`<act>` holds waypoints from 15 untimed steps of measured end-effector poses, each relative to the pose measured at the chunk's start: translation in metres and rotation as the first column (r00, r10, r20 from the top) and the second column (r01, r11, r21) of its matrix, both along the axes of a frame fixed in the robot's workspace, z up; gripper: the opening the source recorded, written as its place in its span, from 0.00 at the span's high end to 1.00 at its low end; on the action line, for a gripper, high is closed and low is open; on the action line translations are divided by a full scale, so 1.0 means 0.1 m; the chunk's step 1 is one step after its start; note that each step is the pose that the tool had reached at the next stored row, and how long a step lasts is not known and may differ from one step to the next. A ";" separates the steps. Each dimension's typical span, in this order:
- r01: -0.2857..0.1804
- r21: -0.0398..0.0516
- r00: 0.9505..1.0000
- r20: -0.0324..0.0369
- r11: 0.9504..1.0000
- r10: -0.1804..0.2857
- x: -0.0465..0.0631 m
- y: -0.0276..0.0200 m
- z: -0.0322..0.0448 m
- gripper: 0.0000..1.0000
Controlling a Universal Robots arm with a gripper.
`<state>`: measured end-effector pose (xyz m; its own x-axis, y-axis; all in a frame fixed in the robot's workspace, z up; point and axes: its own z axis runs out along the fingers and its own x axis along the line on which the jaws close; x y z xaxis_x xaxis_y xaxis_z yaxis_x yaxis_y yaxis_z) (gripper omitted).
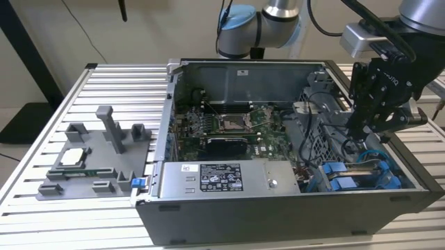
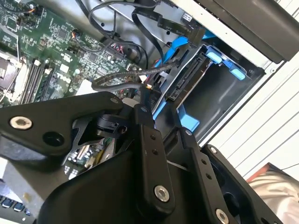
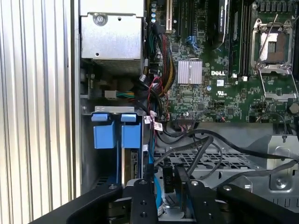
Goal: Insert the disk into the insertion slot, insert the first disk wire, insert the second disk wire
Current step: 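Insert the first disk wire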
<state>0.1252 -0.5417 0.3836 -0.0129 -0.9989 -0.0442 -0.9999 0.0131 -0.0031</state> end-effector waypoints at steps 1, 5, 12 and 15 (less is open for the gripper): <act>0.000 0.001 1.000 0.000 1.000 0.000 0.00 0.000 -0.001 0.00; 0.000 0.021 1.000 0.000 1.000 0.000 0.00 0.000 -0.010 0.00; 0.000 0.027 1.000 0.000 1.000 0.000 0.00 -0.001 -0.010 0.00; 0.000 0.045 1.000 0.001 0.999 0.000 0.00 0.000 -0.012 0.00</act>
<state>0.1252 -0.5417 0.3824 -0.0129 -0.9959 -0.0895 -0.9999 0.0132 -0.0032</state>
